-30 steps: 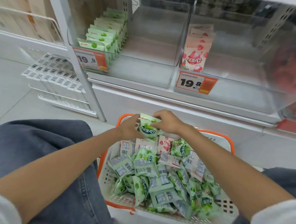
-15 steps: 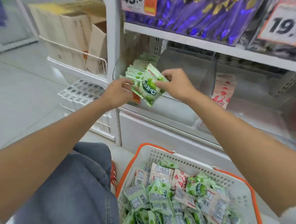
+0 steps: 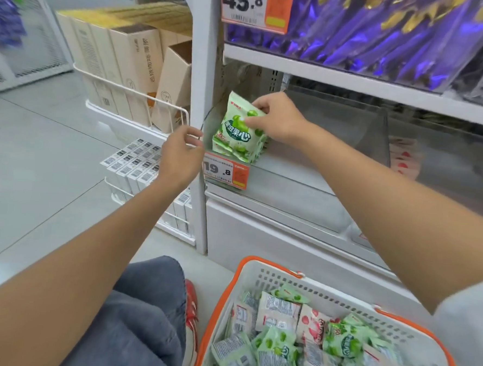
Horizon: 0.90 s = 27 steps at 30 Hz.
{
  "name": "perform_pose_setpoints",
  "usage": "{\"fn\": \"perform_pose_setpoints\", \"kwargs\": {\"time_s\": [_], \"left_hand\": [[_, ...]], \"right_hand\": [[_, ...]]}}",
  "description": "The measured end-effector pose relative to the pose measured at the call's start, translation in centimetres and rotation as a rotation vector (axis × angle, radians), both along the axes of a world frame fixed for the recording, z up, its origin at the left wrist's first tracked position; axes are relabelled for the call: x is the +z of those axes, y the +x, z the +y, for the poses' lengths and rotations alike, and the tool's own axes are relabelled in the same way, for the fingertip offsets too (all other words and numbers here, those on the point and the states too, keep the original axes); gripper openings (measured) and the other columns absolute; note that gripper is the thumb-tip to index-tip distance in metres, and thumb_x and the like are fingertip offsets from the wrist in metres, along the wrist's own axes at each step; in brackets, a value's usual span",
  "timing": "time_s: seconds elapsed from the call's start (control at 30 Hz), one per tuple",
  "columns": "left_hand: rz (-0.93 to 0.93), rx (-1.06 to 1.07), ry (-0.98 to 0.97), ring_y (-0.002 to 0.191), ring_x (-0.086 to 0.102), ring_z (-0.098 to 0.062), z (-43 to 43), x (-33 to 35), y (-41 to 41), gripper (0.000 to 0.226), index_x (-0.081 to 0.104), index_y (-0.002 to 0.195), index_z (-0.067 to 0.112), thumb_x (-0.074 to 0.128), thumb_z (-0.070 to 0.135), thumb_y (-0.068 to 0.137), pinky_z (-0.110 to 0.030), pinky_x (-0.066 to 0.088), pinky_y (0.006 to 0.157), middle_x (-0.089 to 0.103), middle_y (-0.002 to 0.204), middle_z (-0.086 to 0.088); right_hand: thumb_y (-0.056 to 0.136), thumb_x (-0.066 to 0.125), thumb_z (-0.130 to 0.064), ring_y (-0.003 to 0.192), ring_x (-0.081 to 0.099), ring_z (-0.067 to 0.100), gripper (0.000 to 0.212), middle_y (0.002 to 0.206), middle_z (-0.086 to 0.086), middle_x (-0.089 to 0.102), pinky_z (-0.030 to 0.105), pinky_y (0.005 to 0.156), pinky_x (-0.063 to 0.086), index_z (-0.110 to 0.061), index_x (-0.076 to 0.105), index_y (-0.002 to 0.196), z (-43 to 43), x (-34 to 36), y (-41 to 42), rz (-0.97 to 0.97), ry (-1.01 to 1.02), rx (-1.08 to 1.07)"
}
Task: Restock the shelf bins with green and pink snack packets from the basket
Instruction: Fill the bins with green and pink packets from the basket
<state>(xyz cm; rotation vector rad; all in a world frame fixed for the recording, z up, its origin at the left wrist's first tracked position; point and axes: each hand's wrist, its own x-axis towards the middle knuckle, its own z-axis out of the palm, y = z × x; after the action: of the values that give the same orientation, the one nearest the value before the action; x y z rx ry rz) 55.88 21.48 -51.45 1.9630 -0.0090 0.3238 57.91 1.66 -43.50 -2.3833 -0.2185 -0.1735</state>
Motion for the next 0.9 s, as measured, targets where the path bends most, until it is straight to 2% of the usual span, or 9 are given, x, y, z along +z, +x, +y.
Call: {"fn": "perform_pose_setpoints", "kwargs": {"time_s": [0.1,0.2,0.33,0.4,0.47,0.6,0.7,0.8,0.9], "left_hand": [[-0.054,0.005,0.020,0.074,0.057,-0.009,0.0,0.2,0.1,0.024,0.057,0.110,0.022,0.055,0.007,0.091,-0.025,0.046,0.061,0.059,0.100,0.007],[-0.142,-0.118,0.194,0.076,0.055,-0.009,0.0,0.8,0.9,0.031,0.056,0.125,0.024,0.054,0.016,0.096,-0.029,0.050,0.075,0.056,0.118,0.008],[-0.065,-0.359,0.403,0.105,0.056,-0.014,-0.1,1.6,2.5,0.030,0.062,0.128,0.024,0.056,0.025,0.098,-0.041,0.047,0.099,0.059,0.131,0.002],[-0.042,-0.394,0.510,0.103,0.055,-0.014,-0.1,2.3,3.1,0.025,0.067,0.120,0.023,0.058,0.028,0.097,-0.038,0.046,0.097,0.063,0.124,0.000],[-0.049,-0.409,0.575,0.096,0.054,-0.012,-0.2,3.1,3.5,0.023,0.070,0.114,0.022,0.060,0.030,0.095,-0.032,0.045,0.090,0.065,0.118,0.002],[-0.038,-0.475,0.643,0.105,0.060,-0.016,-0.7,4.0,4.0,0.020,0.073,0.107,0.018,0.064,0.029,0.093,-0.037,0.048,0.095,0.069,0.112,0.001],[-0.020,-0.476,0.712,0.085,0.062,-0.013,-0.7,4.0,4.2,0.018,0.074,0.103,0.018,0.065,0.029,0.093,-0.035,0.051,0.085,0.070,0.101,0.002],[-0.013,-0.420,0.877,0.081,0.062,-0.014,-0.8,3.7,4.3,0.019,0.074,0.103,0.023,0.061,0.035,0.095,-0.037,0.053,0.081,0.071,0.099,0.004],[-0.021,-0.346,0.823,0.089,0.064,-0.017,-1.0,2.9,4.0,0.021,0.074,0.102,0.025,0.059,0.037,0.095,-0.039,0.054,0.081,0.072,0.101,0.005]], "right_hand": [[0.085,0.072,-0.017,0.062,0.048,0.013,0.014,0.071,0.003,0.056,0.028,0.058,0.036,-0.004,0.069,0.082,0.8,-1.9,-0.3,0.090,-0.142,0.096],[0.086,0.070,-0.020,0.065,0.036,0.017,0.027,0.069,0.008,0.041,0.032,0.059,0.023,0.001,0.058,0.073,1.5,-4.5,-0.5,0.104,-0.284,0.120],[0.089,0.066,-0.029,0.064,0.042,0.018,0.033,0.067,0.008,0.048,0.031,0.059,0.030,0.000,0.065,0.074,0.7,-4.3,-0.2,0.111,-0.146,0.070],[0.091,0.063,-0.028,0.074,0.056,0.017,0.025,0.080,0.005,0.064,0.030,0.066,0.043,-0.006,0.072,0.085,-0.2,-4.0,0.3,0.048,-0.045,-0.049],[0.089,0.067,-0.025,0.084,0.059,0.016,0.019,0.093,0.003,0.066,0.027,0.071,0.046,-0.009,0.072,0.097,-0.7,-4.2,0.7,0.079,-0.093,-0.077],[0.089,0.066,-0.010,0.070,0.058,0.016,0.010,0.085,0.004,0.066,0.027,0.062,0.051,-0.004,0.073,0.093,-0.3,-5.4,1.1,0.202,-0.086,-0.034],[0.086,0.066,-0.003,0.065,0.061,0.017,0.009,0.074,0.006,0.068,0.035,0.072,0.058,-0.001,0.074,0.085,-0.4,-5.7,1.4,0.097,0.027,-0.102],[0.087,0.064,-0.001,0.065,0.066,0.019,0.011,0.081,0.015,0.070,0.032,0.069,0.061,0.006,0.072,0.088,-0.3,-6.2,1.0,0.128,0.053,-0.115],[0.089,0.066,-0.011,0.068,0.065,0.019,0.020,0.087,0.016,0.067,0.031,0.069,0.061,0.008,0.067,0.085,0.0,-6.0,0.4,0.235,0.197,-0.164]]}}
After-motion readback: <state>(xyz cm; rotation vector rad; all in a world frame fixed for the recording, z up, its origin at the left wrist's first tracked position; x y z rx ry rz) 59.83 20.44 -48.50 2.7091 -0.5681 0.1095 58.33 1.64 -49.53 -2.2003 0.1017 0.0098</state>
